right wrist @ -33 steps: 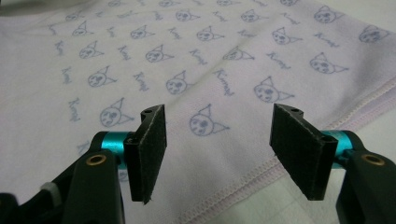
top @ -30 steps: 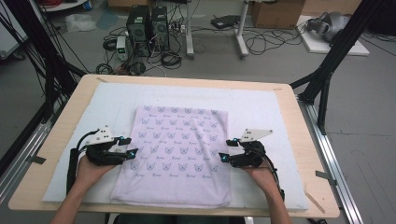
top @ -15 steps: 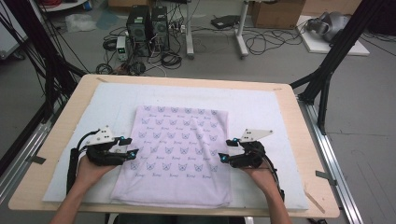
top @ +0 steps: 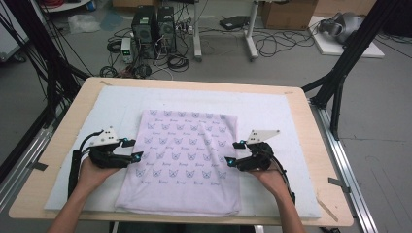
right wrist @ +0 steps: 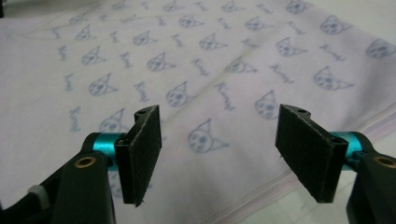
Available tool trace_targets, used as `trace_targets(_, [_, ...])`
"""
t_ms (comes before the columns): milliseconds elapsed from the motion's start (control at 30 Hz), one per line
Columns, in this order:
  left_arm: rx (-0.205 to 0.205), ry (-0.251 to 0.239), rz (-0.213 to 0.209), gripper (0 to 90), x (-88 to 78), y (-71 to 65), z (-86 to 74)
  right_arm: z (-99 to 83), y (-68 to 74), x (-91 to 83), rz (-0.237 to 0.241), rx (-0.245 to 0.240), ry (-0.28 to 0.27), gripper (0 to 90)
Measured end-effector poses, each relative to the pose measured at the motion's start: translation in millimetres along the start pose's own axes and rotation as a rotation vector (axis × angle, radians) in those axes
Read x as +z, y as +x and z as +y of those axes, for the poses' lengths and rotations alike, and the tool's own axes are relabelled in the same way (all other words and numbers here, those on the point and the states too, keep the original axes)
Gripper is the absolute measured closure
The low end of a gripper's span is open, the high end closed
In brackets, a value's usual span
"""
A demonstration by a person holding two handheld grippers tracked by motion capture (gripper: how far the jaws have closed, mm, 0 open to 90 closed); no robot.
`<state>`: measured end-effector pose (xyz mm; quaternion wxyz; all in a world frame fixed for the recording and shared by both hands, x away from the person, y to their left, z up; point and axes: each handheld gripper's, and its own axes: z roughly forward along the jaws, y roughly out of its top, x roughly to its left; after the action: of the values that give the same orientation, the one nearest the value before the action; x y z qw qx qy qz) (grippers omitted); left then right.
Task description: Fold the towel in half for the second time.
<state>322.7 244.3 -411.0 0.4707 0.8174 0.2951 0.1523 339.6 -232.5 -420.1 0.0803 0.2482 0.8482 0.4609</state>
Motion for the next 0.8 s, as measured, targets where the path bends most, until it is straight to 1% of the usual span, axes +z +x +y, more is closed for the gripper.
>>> trace_targets(67, [-0.005,-0.002,0.000,44.8,2.0,5.6,6.2,5.8,-6.1,-1.0,-0.009,0.001,-0.008,30.9])
trace_targets(133, [-0.007,-0.006,0.002,46.8,5.1,12.8,13.0,10.7,-14.4,-2.0,-0.017,0.008,0.001,31.3])
trace_targets(167, [-0.008,-0.015,0.012,47.8,6.8,17.1,16.4,13.2,-18.8,-3.0,-0.021,0.012,0.006,31.8])
trace_targets(200, [-0.018,-0.012,0.016,49.1,9.1,22.7,20.5,16.2,-24.0,-4.3,-0.032,0.018,0.008,32.0])
trace_targets(233, [-0.023,-0.007,0.020,49.1,11.9,28.5,24.8,20.0,-30.3,-5.8,-0.038,0.023,0.016,32.5])
trace_targets(300, [-0.030,0.007,0.032,51.4,17.7,39.4,33.2,27.5,-41.9,-9.4,-0.055,0.039,0.007,33.5])
trace_targets(333, [-0.040,0.011,0.030,52.3,20.2,45.7,36.8,31.9,-47.9,-10.7,-0.063,0.041,0.007,33.6])
trace_targets(433, [-0.050,0.031,0.037,60.8,29.2,63.6,47.8,45.9,-65.0,-11.3,-0.090,0.048,0.026,34.4])
trace_targets(500, [-0.058,0.042,0.048,61.3,35.3,75.0,53.6,55.3,-75.4,-9.6,-0.100,0.051,0.032,34.8])
trace_targets(533, [-0.074,0.048,0.046,61.6,38.4,80.4,56.0,59.2,-79.7,-7.9,-0.107,0.045,0.030,36.3])
trace_targets(567, [-0.076,0.062,0.058,61.6,41.4,85.6,58.1,62.8,-84.1,-5.7,-0.112,0.042,0.037,36.2])
trace_targets(600, [-0.082,0.068,0.069,61.5,44.3,90.2,59.1,65.9,-88.7,-2.8,-0.119,0.046,0.045,36.2])
trace_targets(633, [-0.097,0.068,0.071,61.5,47.1,94.8,58.9,67.4,-92.6,0.7,-0.121,0.047,0.043,37.1])
trace_targets(667, [-0.111,0.073,0.074,61.3,49.8,98.7,58.0,67.1,-95.8,4.2,-0.128,0.044,0.038,37.5])
trace_targets(700, [-0.125,0.070,0.077,60.8,52.3,101.5,55.9,66.1,-99.7,8.7,-0.138,0.048,0.045,36.9])
trace_targets(767, [-0.173,0.087,0.075,59.8,58.7,109.0,50.0,60.7,-105.6,17.8,-0.151,0.075,0.064,36.1])
trace_targets(800, [-0.185,0.103,0.085,59.1,61.7,112.0,46.8,57.9,-108.2,22.4,-0.158,0.092,0.074,35.7])
